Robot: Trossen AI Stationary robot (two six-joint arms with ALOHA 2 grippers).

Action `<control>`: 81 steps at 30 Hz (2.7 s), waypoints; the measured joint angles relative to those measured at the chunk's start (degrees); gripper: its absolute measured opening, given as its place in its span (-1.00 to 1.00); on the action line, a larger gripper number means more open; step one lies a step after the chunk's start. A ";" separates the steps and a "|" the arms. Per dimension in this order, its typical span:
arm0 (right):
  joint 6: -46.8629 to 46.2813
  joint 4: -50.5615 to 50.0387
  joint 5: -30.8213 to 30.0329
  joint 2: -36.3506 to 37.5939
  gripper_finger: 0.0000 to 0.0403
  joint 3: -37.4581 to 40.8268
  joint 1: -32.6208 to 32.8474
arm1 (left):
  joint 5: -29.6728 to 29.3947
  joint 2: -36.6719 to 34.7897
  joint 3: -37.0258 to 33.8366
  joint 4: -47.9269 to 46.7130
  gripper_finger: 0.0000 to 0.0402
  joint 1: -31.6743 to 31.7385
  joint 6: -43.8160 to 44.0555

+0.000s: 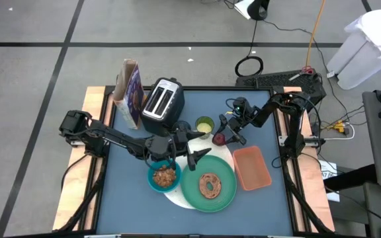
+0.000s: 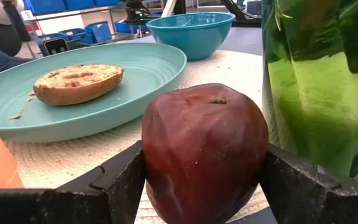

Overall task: Arrange a breakfast setting
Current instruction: Put the red apple on the white mat

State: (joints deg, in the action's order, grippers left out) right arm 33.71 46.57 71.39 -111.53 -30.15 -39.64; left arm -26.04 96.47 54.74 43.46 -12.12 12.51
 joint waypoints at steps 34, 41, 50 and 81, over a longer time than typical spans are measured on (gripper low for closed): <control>-5.66 0.35 -1.15 -0.02 0.35 0.00 -0.02 | -0.01 0.00 0.00 0.00 0.76 0.00 -0.09; -5.60 -0.14 -1.82 -0.14 0.56 0.11 -0.02 | -0.02 0.00 0.00 0.00 0.76 -0.02 -0.08; -5.61 0.20 -1.85 -0.11 0.70 0.09 -0.04 | -0.02 0.00 0.00 0.00 0.76 -0.02 -0.07; -12.67 0.36 -1.04 4.72 0.71 0.00 -1.96 | -0.02 0.00 0.01 0.00 0.76 -0.02 -0.07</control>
State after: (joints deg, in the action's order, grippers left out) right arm 21.04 46.93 70.35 -106.80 -30.15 -41.60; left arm -26.06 96.47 54.75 43.46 -12.14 12.45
